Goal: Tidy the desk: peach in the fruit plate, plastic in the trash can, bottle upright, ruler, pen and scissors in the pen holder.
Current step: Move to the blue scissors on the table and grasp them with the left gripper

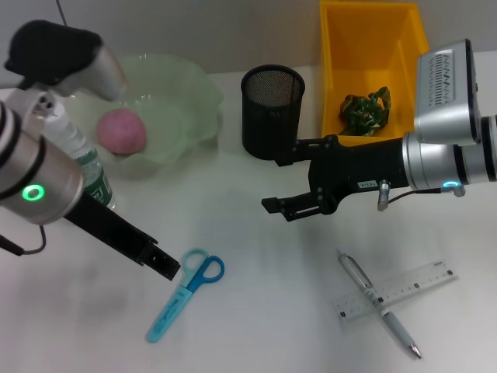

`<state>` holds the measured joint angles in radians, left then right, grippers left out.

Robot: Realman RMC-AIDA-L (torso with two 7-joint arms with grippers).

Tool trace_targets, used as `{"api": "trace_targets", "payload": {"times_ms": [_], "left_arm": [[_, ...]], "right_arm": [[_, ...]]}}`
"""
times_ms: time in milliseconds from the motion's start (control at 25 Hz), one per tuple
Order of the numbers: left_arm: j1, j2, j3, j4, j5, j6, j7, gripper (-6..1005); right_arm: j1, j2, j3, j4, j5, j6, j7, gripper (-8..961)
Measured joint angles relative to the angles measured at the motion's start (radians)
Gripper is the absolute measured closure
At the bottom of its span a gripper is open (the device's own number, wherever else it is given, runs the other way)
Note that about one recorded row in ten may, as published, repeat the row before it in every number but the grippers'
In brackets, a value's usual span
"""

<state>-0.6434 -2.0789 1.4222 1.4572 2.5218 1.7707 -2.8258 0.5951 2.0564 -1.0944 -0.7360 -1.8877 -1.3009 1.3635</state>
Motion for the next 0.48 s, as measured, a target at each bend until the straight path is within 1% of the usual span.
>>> {"api": "trace_targets", "payload": {"times_ms": [40, 160, 360, 480], "left_arm": [[-0.014, 0.000, 0.025, -0.019, 0.013, -0.012, -0.020, 218], [-0.032, 0.000, 0.059, -0.063, 0.015, -0.043, -0.035, 219], [-0.068, -0.001, 0.126, -0.177, 0.009, -0.127, -0.049, 220], [-0.083, -0.001, 0.155, -0.216, 0.001, -0.154, -0.050, 221]], "right_arm": [[0.000, 0.000, 0.000, 0.000, 0.000, 0.000, 0.000, 134], [0.002, 0.000, 0.001, 0.000, -0.014, 0.003, 0.000, 134], [0.006, -0.001, 0.001, 0.000, -0.021, 0.006, 0.000, 134], [0.008, -0.002, 0.000, 0.000, -0.028, 0.006, 0.001, 134]]}}
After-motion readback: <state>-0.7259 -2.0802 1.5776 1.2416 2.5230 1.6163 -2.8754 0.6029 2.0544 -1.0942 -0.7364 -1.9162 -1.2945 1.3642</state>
